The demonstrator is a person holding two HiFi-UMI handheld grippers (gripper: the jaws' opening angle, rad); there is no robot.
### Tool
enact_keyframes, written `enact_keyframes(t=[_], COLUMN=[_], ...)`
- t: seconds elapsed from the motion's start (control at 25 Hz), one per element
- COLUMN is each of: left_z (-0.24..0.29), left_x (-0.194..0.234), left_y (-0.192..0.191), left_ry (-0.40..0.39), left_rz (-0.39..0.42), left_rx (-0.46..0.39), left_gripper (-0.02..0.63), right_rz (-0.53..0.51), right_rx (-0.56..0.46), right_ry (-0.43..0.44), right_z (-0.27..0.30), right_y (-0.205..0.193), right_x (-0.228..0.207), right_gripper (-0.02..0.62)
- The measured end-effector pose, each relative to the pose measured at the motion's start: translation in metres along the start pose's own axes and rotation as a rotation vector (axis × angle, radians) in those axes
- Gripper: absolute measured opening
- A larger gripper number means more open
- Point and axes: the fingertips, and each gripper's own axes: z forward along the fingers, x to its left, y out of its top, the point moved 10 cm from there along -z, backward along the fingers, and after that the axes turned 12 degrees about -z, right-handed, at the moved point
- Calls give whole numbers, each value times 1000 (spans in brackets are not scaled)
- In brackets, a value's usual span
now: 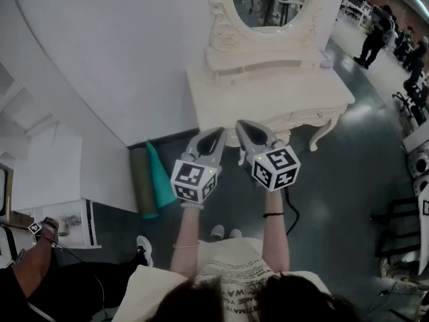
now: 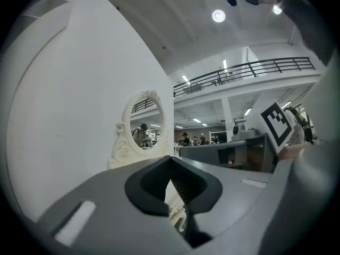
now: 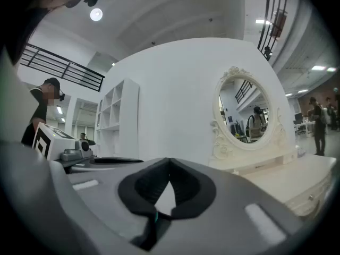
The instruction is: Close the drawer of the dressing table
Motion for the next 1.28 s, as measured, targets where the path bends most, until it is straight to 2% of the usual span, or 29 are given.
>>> enact_keyframes(t=[0.6, 1.0, 1.28], left_z=[12, 7, 16], left_x=[-4, -22, -18], left_y=[-6, -15, -14], left_ry=[-3, 31, 37], left_rz=[-13, -26, -30], left_rx=[11, 9, 7], left_gripper=[2, 2, 2], right_rz=[8, 24, 26], right_rx=[8, 4, -1], right_ry=[7, 16, 16], right_z=[0, -16, -12], right_y=[-7, -12, -12], right_x=[-11, -16, -26], right_gripper=[3, 3, 3])
